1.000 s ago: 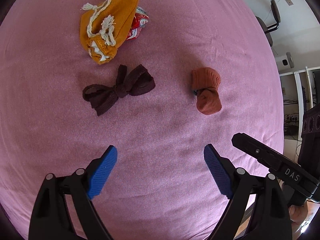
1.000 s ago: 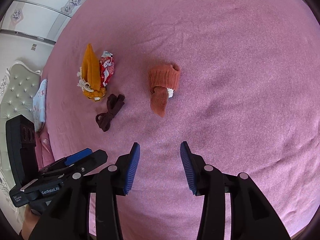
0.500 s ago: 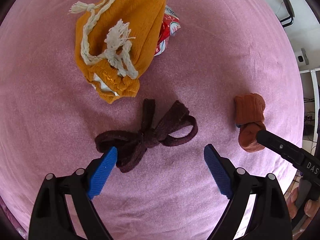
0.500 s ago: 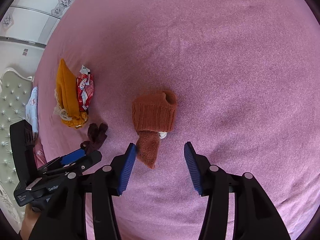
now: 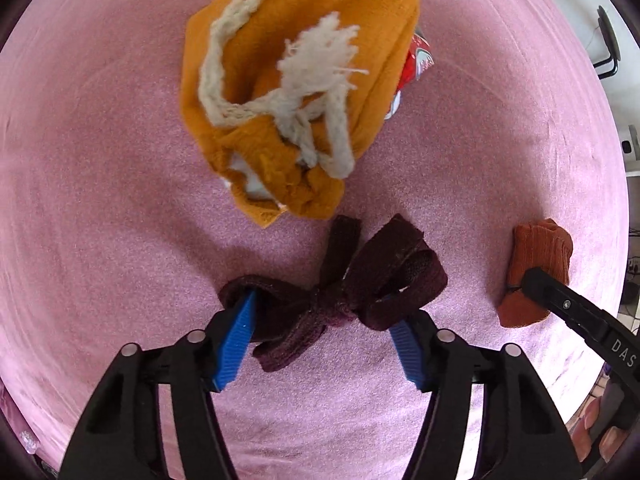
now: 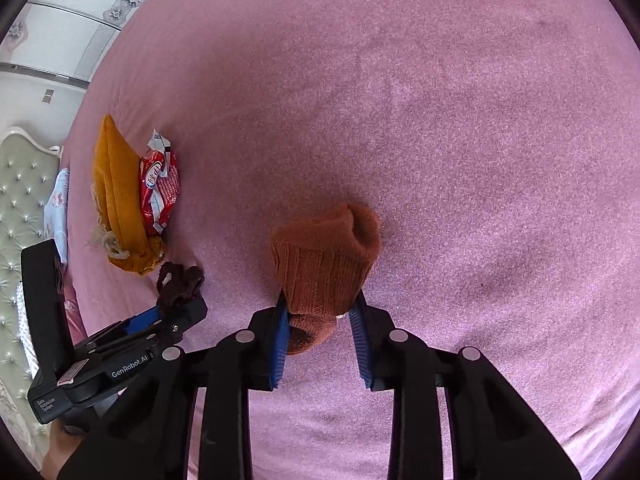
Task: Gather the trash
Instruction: 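Grasp the dark brown tied sock with the left tool while the right tool grasps the orange-brown sock, then carry both socks over the bucket and open both tools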
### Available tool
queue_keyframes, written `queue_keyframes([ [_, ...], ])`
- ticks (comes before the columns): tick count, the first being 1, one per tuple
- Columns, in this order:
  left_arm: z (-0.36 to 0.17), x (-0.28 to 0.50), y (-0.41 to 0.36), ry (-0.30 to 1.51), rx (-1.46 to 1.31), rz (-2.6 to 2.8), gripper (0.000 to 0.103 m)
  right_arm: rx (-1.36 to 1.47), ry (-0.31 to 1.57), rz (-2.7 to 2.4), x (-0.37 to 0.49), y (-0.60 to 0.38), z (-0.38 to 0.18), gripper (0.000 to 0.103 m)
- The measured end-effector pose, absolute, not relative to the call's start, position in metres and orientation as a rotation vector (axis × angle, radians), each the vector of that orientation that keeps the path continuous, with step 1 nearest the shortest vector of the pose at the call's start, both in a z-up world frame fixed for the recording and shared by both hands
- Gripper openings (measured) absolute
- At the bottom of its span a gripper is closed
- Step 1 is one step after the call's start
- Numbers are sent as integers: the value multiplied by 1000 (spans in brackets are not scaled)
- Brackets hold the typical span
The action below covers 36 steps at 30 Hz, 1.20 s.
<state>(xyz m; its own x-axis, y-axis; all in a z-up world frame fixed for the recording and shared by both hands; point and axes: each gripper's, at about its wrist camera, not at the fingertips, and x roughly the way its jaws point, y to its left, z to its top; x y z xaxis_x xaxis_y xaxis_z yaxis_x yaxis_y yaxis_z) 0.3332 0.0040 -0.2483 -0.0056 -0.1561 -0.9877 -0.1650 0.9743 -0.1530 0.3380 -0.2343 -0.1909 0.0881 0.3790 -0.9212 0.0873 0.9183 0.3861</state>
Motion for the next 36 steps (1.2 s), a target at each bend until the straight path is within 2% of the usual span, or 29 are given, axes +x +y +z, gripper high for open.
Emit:
queue_keyframes([
  [5,-249,314,24,1589,-401,10,42,422,1485,233,321,-242,-191,25],
  [8,-249,295,28,1597,-477,2,40,444,1500,234,302,-247,-192,25],
  [10,-248,279,27,1600,-509,-8,34,455,1515,232,285,-251,-193,25],
  [11,-249,271,27,1605,-529,-11,31,460,1522,229,275,-253,-193,25],
  [12,-249,262,26,1612,-564,-25,20,467,1529,229,265,-253,-193,25],
  [22,-235,170,1,1639,-594,-85,20,470,1568,232,170,-263,-173,25],
  [29,-198,119,-22,1630,-560,-166,19,473,1560,235,114,-273,-153,25],
  [36,-165,90,-13,1614,-547,-244,19,491,1514,210,64,-286,-129,25],
])
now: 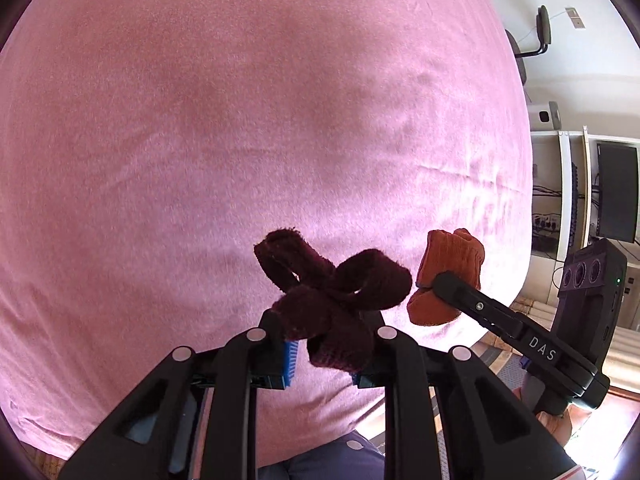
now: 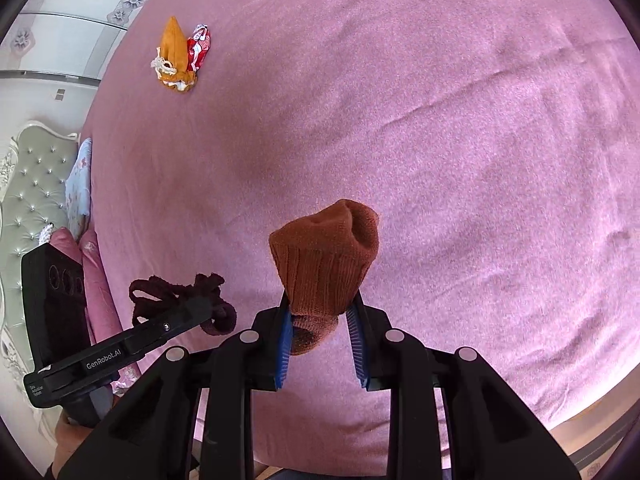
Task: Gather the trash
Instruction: 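Carry both socks over the bucket and open both tools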
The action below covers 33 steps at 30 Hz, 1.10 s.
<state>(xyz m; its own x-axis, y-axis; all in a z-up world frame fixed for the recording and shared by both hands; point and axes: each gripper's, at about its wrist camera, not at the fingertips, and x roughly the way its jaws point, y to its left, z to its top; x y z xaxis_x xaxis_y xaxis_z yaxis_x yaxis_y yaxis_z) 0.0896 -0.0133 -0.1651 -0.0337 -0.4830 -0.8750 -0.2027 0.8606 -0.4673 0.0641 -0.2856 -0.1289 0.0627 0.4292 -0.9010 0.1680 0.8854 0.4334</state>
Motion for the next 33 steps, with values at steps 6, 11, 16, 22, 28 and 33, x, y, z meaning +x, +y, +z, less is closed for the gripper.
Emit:
queue_keyframes([
  [6,-146,60,-54,1600,-522,-337,20,541,1459,156,24,-309,-111,25],
  [11,-132,37,-88,1601,-469,-421,20,575,1418,110,-8,-337,-97,25],
  [16,-127,19,-127,1618,-404,-489,20,627,1368,59,-36,-371,-85,25],
  [22,-119,-1,-187,1633,-294,-568,20,681,1324,9,-71,-417,-77,25],
  [28,-115,-31,-254,1658,-226,-631,20,746,1297,-54,-120,-479,-75,25],
  [33,-120,-61,-326,1698,-155,-703,20,791,1260,-136,-171,-539,-73,25],
])
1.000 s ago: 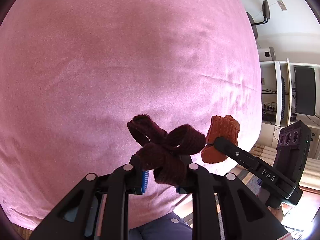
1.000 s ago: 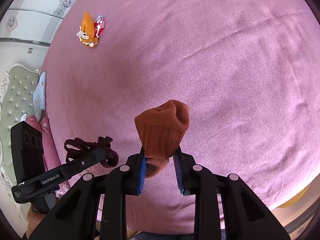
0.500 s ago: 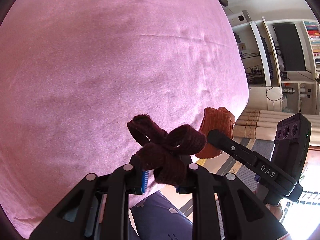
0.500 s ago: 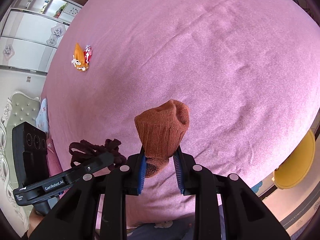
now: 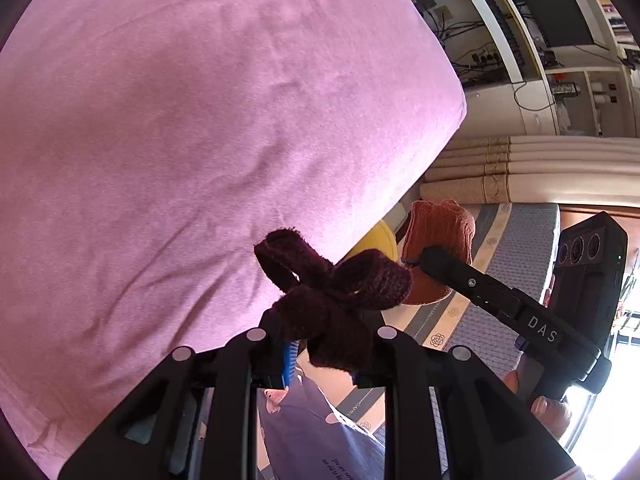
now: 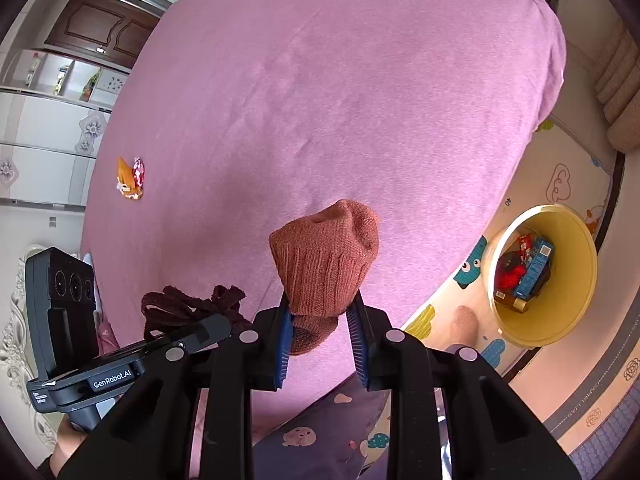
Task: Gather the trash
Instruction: 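Carry both socks over the bucket and open both tools, then lift both open tools away from the bucket and move over the orange bag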
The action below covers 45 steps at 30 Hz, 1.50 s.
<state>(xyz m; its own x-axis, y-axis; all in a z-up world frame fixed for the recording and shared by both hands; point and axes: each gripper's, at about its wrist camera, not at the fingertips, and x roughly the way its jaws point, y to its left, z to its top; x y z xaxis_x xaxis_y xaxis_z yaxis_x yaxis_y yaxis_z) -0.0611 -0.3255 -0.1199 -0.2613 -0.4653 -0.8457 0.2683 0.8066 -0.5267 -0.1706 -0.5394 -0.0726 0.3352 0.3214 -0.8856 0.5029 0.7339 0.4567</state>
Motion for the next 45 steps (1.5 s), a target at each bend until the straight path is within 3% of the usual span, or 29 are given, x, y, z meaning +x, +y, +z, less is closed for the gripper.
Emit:
queue_keyframes([
  [15,-146,-166,-525,1785,74,-911,20,955,1212,-372,-328,-696,-96,25],
  [26,-173,-215,-599,1847,183,-949,20,1016,1214,-438,-380,-740,-121,27],
  [28,-176,-220,-606,1854,202,-952,21,1022,1217,-451,-384,-744,-125,32],
  [29,-176,-220,-607,1856,212,-951,24,1036,1215,-454,-387,-746,-127,34],
  [30,-178,-222,-610,1859,222,-950,37,1050,1211,-459,-390,-749,-128,37],
  [31,-179,-222,-612,1858,234,-943,63,1057,1210,-468,-392,-751,-130,40],
  [32,-179,-222,-612,1849,245,-933,72,1061,1210,-474,-394,-753,-131,40],
  [45,-177,-205,-594,1839,238,-913,75,1087,1207,-450,-376,-749,-127,40],
])
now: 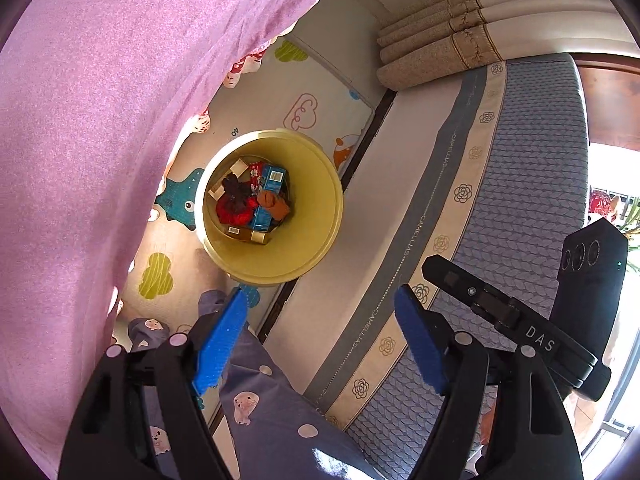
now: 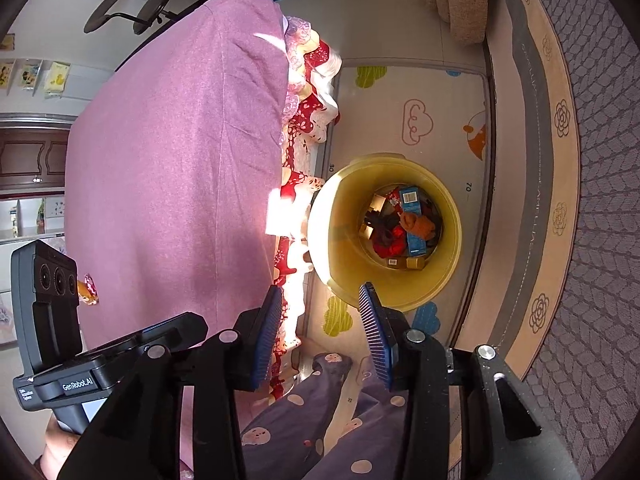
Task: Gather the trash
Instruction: 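Lift both open tools away from the bucket and move over the orange bag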
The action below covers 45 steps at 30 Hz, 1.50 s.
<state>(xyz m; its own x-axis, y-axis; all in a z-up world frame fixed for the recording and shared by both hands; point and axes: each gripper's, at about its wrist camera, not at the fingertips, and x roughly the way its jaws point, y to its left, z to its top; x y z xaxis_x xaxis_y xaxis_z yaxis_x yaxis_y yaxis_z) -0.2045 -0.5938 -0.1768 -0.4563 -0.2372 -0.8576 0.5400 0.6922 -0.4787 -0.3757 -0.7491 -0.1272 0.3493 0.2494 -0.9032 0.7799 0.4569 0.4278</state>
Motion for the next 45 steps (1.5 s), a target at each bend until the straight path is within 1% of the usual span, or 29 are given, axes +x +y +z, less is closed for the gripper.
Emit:
queue_keyframes([
  [7,-162,-176,-559,1799,156,-891,75,1025,1211,-394,-334,-725,-110,40],
  [14,-145,-131,-493,1760,28,-816,76,937,1255,-300,-274,-675,-102,40],
  [22,-137,-79,-391,1716,-119,-697,76,829,1310,-158,-192,-585,-95,40],
  [36,-124,13,-183,1600,-339,-471,76,633,1381,60,-51,-411,-89,40],
  [45,-109,68,-88,1517,-412,-357,77,506,1397,209,36,-321,-74,40],
])
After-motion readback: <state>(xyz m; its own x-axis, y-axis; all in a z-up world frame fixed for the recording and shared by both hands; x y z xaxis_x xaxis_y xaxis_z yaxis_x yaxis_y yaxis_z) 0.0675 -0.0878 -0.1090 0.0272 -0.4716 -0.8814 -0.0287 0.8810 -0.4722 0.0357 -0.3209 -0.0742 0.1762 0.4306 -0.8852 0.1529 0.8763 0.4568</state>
